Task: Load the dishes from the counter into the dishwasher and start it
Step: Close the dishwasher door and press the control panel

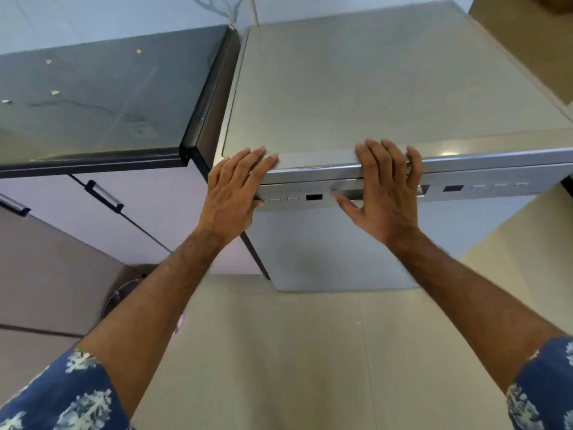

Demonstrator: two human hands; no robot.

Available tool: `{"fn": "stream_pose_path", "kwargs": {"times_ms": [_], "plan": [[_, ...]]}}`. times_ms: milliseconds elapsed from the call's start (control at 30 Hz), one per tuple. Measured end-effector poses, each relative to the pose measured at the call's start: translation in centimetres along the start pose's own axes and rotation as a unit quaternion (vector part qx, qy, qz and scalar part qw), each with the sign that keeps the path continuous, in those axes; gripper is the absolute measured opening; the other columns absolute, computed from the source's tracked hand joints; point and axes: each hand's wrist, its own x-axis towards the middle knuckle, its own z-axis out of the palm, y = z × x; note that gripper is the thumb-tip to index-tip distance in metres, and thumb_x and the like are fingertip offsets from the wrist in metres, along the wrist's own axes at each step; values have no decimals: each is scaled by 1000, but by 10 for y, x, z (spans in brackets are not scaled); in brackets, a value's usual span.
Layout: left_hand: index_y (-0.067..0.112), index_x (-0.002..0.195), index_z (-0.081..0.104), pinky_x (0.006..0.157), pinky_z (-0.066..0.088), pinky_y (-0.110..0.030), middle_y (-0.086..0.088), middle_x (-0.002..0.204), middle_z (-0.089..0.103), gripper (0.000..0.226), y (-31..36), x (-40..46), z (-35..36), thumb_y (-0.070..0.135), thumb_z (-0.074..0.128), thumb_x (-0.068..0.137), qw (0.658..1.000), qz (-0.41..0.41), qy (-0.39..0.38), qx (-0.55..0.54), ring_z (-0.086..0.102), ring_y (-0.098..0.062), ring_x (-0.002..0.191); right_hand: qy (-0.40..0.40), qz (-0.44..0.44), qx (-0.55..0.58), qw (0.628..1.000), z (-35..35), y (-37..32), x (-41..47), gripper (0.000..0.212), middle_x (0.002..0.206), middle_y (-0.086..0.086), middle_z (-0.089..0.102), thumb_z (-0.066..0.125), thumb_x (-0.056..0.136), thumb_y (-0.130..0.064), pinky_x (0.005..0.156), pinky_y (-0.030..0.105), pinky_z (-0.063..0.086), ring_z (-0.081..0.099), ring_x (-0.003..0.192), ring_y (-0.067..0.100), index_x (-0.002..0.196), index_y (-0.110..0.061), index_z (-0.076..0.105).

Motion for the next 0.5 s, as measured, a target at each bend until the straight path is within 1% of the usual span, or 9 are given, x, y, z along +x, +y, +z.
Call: {"fn": "stream_pose_path", "kwargs": {"times_ms": [100, 233, 300, 367, 500], "plan": [[25, 154, 32, 117, 25, -47, -3, 158, 35, 104, 3, -2, 8, 21, 86, 66, 999, 1, 35, 3, 32, -28, 145, 47, -5, 3, 999, 10, 1, -3, 75, 141, 8, 52, 54, 88, -67, 117, 54, 22, 44, 135, 29, 139, -11, 52], [27, 154, 33, 115, 23, -41, 2, 156, 37, 106, -1, -6, 17, 25, 88, 64, 996, 14, 85, 22, 35, -24, 141, 113, -6, 22, 993, 26, -1, -3, 69, 135, 7, 52, 55, 89, -65, 117, 53, 22, 47, 130, 27, 134, -12, 54], [28, 152, 35, 112, 26, -41, 3, 153, 40, 104, -3, -6, 19, 26, 88, 63, 995, 22, 98, 24, 39, -22, 138, 135, -19, 22, 990, 29, 3, -3, 65, 132, 5, 54, 54, 90, -64, 118, 51, 21, 48, 127, 26, 132, -14, 54], [30, 150, 37, 108, 27, -39, 6, 149, 44, 104, -4, -9, 22, 27, 88, 60, 991, 28, 130, 33, 43, -19, 134, 166, -35, 28, 985, 32, 7, -5, 62, 129, 3, 54, 53, 90, -63, 118, 48, 20, 49, 124, 24, 130, -16, 55], [36, 149, 36, 102, 25, -32, 13, 147, 46, 103, -9, -10, 25, 31, 86, 59, 987, 38, 155, 33, 43, -14, 131, 205, -47, 20, 977, 41, 10, -4, 60, 126, 1, 55, 49, 91, -64, 117, 47, 21, 49, 121, 24, 128, -17, 55]]}}
